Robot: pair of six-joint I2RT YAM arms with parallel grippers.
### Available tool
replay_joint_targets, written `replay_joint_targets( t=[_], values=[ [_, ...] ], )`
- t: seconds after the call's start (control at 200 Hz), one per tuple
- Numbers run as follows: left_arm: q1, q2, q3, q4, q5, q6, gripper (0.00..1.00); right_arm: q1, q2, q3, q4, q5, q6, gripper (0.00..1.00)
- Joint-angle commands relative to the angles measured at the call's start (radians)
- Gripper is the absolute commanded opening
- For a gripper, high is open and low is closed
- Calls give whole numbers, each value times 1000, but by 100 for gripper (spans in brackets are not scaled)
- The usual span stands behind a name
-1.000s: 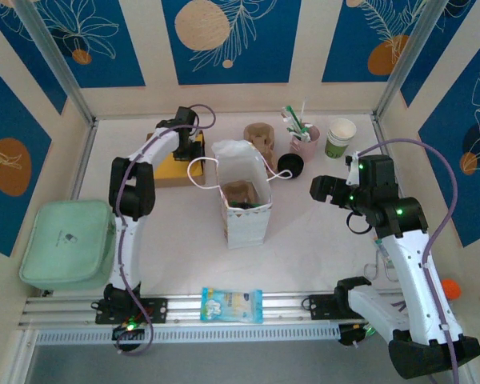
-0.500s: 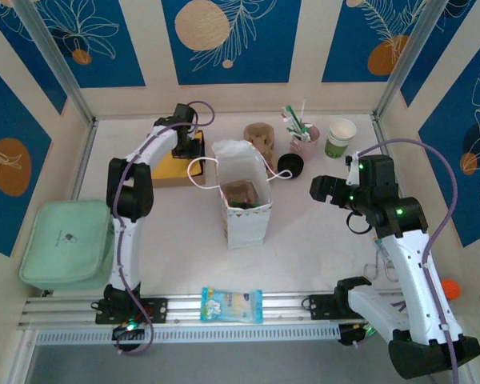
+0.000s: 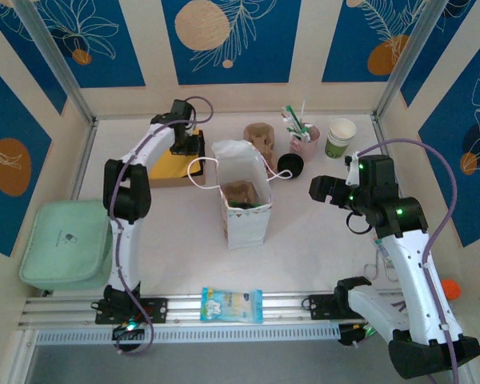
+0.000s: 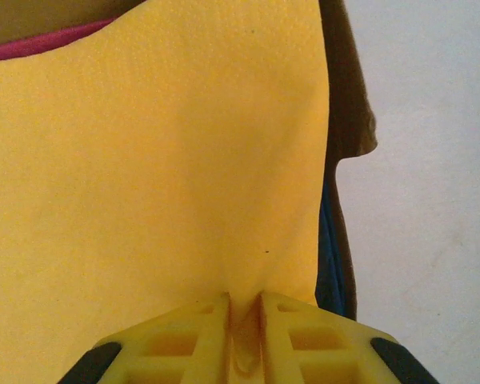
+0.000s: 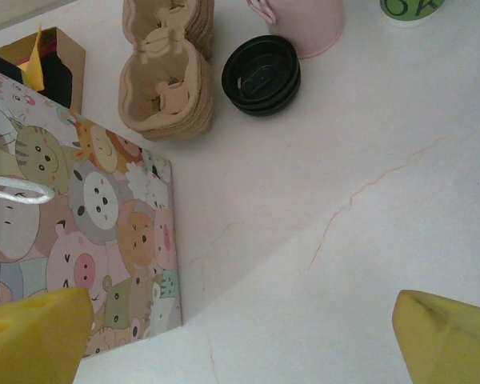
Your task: Pack the takeout coffee
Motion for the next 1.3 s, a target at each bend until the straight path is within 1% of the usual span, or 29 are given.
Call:
replay_joint_targets(
  t=[0.0, 0.49, 0.71, 0.81, 0.851, 0.901, 0.941, 1.026, 1.126, 1.296],
  values=[
    [12, -47, 10, -23, -1, 6, 18, -5, -17, -6, -12, -23, 17, 97],
    [46, -87, -25, -15, -12, 11, 19, -4, -19, -6, -10, -29, 17, 97],
    [62, -102, -53, 1, 0, 9, 14, -4, -17, 4, -12, -29, 14, 97],
    [61, -102, -65, 10, 43, -1, 13, -5, -16, 4, -10, -32, 15, 97],
    [57, -102, -70, 15, 63, -3, 16, -4, -17, 3, -8, -33, 18, 97],
    [43, -99, -72, 16, 52, -3, 26, -4, -12, 3, -5, -36, 18, 97],
    [31, -94, -70, 18, 36, 2, 31, -4, -10, 3, -2, -40, 20, 97],
    [16, -73, -57, 16, 32, 1, 39, -3, -5, 6, -1, -48, 23, 97],
    [6, -43, -31, 7, 40, -6, 42, -3, -3, 14, -5, -45, 21, 96],
    [-8, 15, 18, -14, 36, -5, 43, -4, -6, 13, -10, -41, 20, 97]
  ],
)
